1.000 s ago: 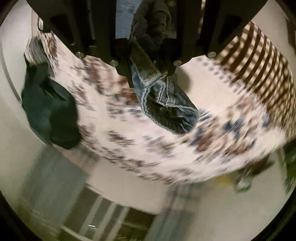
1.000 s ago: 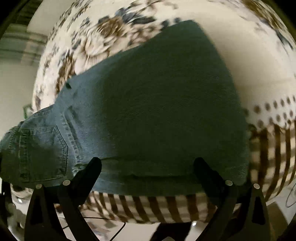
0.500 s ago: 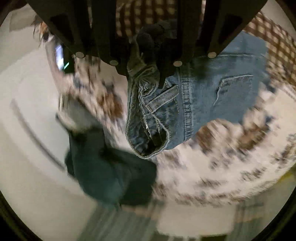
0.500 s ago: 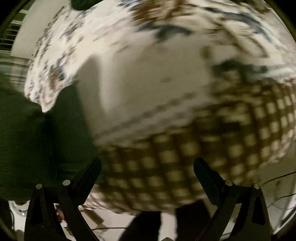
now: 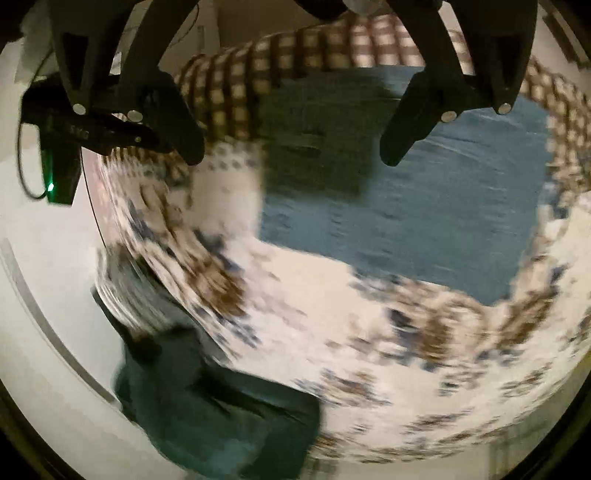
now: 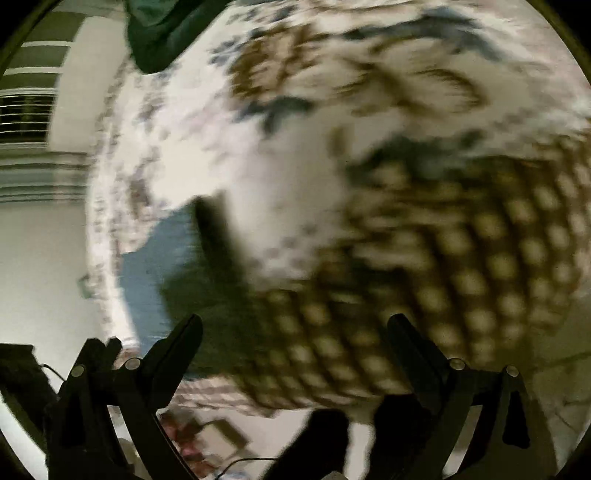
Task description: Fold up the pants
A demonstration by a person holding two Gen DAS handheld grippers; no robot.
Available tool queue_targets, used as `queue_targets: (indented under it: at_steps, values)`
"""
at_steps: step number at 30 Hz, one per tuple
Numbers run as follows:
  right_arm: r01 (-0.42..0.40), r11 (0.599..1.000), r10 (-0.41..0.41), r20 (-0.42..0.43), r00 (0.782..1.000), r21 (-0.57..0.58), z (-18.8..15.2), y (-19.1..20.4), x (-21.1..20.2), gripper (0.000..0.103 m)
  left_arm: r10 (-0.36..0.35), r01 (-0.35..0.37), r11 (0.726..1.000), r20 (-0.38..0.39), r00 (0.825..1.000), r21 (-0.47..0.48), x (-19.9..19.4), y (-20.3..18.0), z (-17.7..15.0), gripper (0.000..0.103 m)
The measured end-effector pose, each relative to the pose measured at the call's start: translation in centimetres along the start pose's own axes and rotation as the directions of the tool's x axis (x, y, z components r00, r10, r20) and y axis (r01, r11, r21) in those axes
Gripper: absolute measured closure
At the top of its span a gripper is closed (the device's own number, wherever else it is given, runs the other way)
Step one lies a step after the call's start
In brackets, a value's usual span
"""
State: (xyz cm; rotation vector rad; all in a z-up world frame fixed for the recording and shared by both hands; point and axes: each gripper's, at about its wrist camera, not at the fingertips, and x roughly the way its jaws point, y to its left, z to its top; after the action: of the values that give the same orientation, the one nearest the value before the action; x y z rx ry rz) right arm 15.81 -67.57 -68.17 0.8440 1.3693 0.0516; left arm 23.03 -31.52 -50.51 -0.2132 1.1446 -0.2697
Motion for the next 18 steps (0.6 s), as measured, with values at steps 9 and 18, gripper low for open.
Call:
queue_targets:
  at_steps: [9, 18]
  values:
    - [-0.091, 0.993, 0.085, -0.080, 0.993, -0.072, 5.5, 7.0, 12.2, 0.002, 0.408, -0.418, 0.904, -0.110, 0.906, -0.090, 2.6, 17.9, 3.2, 0.006]
    - [-0.108, 0.979, 0.104, -0.031, 0.994, -0.175, 6.2, 11.3, 12.3, 0.087, 0.391, -0.414, 0.891, -0.150, 0.908, -0.186, 3.6, 23.4, 3.7, 0.006]
